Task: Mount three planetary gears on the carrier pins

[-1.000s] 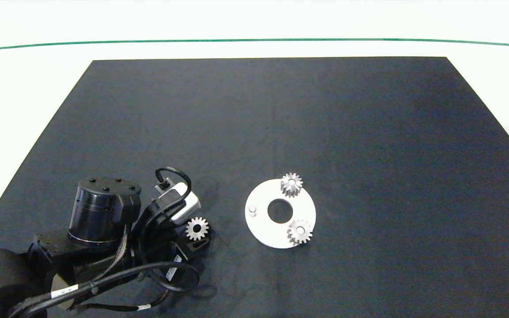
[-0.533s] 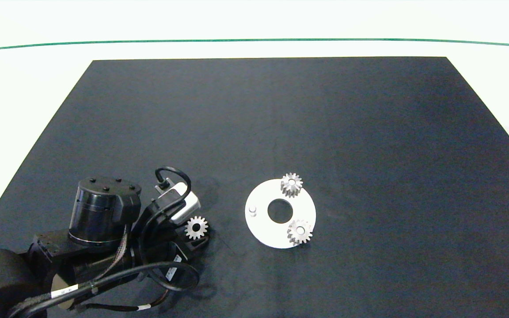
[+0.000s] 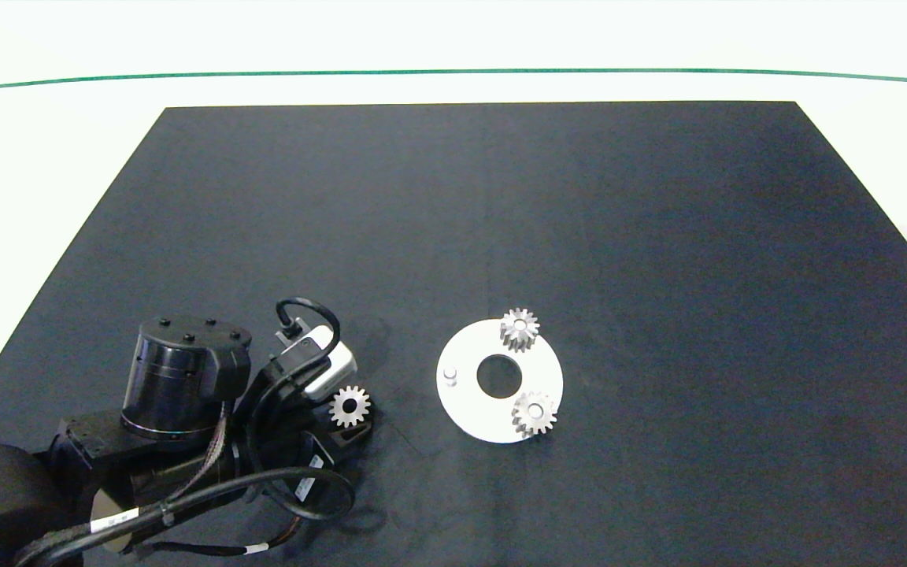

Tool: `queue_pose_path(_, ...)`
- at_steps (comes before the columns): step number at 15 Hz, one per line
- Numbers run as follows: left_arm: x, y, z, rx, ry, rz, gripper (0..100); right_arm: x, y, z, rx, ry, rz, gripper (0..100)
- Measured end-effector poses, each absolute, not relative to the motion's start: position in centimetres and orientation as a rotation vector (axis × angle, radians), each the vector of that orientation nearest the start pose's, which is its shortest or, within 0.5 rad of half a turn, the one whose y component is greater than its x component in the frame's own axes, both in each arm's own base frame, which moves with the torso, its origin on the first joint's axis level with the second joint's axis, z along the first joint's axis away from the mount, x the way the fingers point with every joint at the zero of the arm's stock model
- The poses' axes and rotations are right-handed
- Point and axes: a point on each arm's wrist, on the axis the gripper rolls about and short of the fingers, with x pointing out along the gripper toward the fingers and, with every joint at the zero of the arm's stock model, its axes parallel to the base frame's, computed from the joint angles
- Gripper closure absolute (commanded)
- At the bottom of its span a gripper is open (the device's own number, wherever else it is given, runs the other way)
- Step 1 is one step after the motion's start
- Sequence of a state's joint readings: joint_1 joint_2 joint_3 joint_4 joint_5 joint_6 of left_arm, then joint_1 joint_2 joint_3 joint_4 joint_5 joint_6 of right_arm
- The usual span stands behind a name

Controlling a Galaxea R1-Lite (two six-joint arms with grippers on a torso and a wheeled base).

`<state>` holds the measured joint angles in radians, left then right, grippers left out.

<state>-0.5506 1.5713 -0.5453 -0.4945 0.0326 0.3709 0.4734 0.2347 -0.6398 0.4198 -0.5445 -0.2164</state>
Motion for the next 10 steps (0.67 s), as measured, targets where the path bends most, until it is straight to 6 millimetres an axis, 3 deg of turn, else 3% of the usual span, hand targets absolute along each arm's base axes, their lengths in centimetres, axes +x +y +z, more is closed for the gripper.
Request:
queue_pose_path(6,20.6,-12.7,13.8,0.506,0.413,-0.6,93,-4.9,-3.8,20.6,-0.226,0.024,-0.068,0)
queue_pose_path(10,19.7,-13.9,15.4,0.508,0.342,-0.635,93,-4.8,-3.8,20.6,-0.228,0.029,-0.066,0)
